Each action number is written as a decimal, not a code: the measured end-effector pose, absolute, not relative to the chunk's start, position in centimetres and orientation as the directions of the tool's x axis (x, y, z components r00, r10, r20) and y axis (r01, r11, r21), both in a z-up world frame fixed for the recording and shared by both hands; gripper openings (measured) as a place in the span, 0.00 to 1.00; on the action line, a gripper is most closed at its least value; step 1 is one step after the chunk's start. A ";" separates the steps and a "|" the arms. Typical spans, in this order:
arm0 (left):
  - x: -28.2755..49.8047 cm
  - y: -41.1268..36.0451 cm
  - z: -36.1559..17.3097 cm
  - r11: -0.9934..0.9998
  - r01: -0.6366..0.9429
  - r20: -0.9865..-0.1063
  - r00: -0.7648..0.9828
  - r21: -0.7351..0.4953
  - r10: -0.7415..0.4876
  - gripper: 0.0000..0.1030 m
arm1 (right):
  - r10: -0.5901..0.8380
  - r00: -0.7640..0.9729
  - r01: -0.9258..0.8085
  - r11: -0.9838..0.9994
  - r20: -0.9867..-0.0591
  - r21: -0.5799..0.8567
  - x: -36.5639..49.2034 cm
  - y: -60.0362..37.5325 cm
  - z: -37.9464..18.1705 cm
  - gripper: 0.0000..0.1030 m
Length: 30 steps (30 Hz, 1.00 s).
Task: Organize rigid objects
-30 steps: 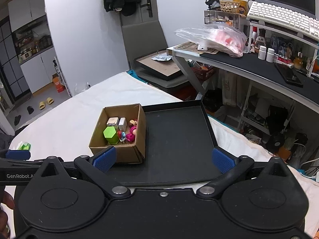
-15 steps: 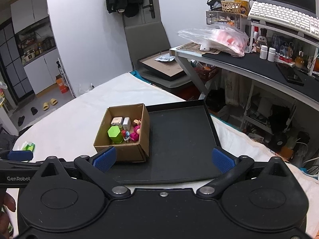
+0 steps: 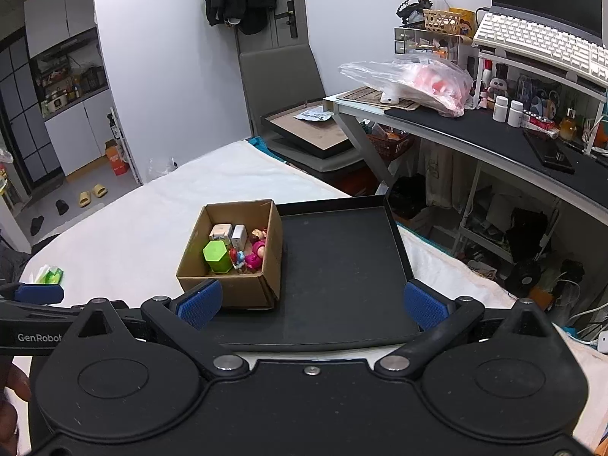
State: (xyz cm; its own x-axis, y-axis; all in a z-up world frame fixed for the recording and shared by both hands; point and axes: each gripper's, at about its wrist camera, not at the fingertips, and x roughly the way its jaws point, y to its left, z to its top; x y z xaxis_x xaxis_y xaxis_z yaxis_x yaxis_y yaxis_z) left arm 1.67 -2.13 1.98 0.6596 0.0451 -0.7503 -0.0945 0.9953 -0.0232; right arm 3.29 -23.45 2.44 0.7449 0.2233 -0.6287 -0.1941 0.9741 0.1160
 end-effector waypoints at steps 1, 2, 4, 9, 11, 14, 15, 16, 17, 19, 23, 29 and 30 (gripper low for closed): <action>1.7 -2.2 2.0 0.995 -0.093 -0.750 0.659 -0.022 0.045 0.91 | 0.216 0.747 -0.191 0.976 -0.629 0.108 3.3 -23.4 2.5 1.00; 1.7 -2.2 2.0 0.995 -0.093 -0.751 0.659 -0.023 0.044 0.91 | 0.211 0.747 -0.188 0.977 -0.631 0.103 3.3 -23.3 2.5 1.00; 1.7 -2.2 1.9 0.995 -0.094 -0.752 0.658 -0.030 0.039 0.91 | 0.211 0.745 -0.186 0.977 -0.633 0.107 3.3 -23.4 2.5 1.00; 1.6 -2.0 2.0 0.994 -0.101 -0.749 0.661 -0.045 0.033 0.91 | 0.210 0.745 -0.183 0.977 -0.633 0.109 3.3 -23.4 2.4 1.00; 1.5 -2.0 2.0 0.994 -0.103 -0.748 0.663 -0.046 0.034 0.91 | 0.207 0.746 -0.182 0.978 -0.633 0.106 3.3 -23.4 2.3 1.00; 1.4 -2.0 2.1 0.993 -0.105 -0.747 0.664 -0.047 0.035 0.91 | 0.206 0.746 -0.182 0.978 -0.634 0.103 3.3 -23.3 2.3 1.00; 1.4 -2.0 2.1 0.993 -0.105 -0.747 0.664 -0.046 0.035 0.91 | 0.205 0.746 -0.183 0.978 -0.633 0.101 3.2 -23.2 2.3 1.00; 1.4 -2.0 2.1 0.993 -0.104 -0.747 0.664 -0.046 0.035 0.91 | 0.204 0.747 -0.183 0.978 -0.633 0.099 3.2 -23.2 2.3 1.00; 1.4 -2.0 2.1 0.994 -0.104 -0.747 0.664 -0.045 0.036 0.91 | 0.202 0.747 -0.182 0.979 -0.633 0.097 3.2 -23.2 2.3 1.00; 1.4 -2.0 2.1 0.994 -0.103 -0.747 0.664 -0.045 0.035 0.91 | 0.200 0.747 -0.181 0.979 -0.634 0.096 3.2 -23.2 2.2 1.00; 1.3 -2.0 2.2 0.994 -0.102 -0.748 0.663 -0.046 0.033 0.91 | 0.226 0.742 -0.191 0.974 -0.632 0.124 3.1 -23.4 2.4 1.00; 1.2 -2.1 2.3 0.994 -0.102 -0.747 0.664 -0.047 0.033 0.91 | 0.207 0.747 -0.182 0.978 -0.632 0.105 2.9 -23.2 2.5 1.00; 1.2 -2.1 2.3 0.994 -0.102 -0.746 0.665 -0.048 0.033 0.91 | 0.203 0.747 -0.180 0.978 -0.633 0.102 3.0 -23.2 2.5 1.00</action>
State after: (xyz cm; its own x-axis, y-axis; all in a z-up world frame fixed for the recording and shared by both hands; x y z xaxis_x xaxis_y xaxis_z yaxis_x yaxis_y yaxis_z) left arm 1.16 -2.13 2.27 0.6646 0.0326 -0.7465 -0.1021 0.9936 -0.0476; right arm 3.00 -23.20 2.45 0.7468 0.2034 -0.6332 -0.1800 0.9784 0.1020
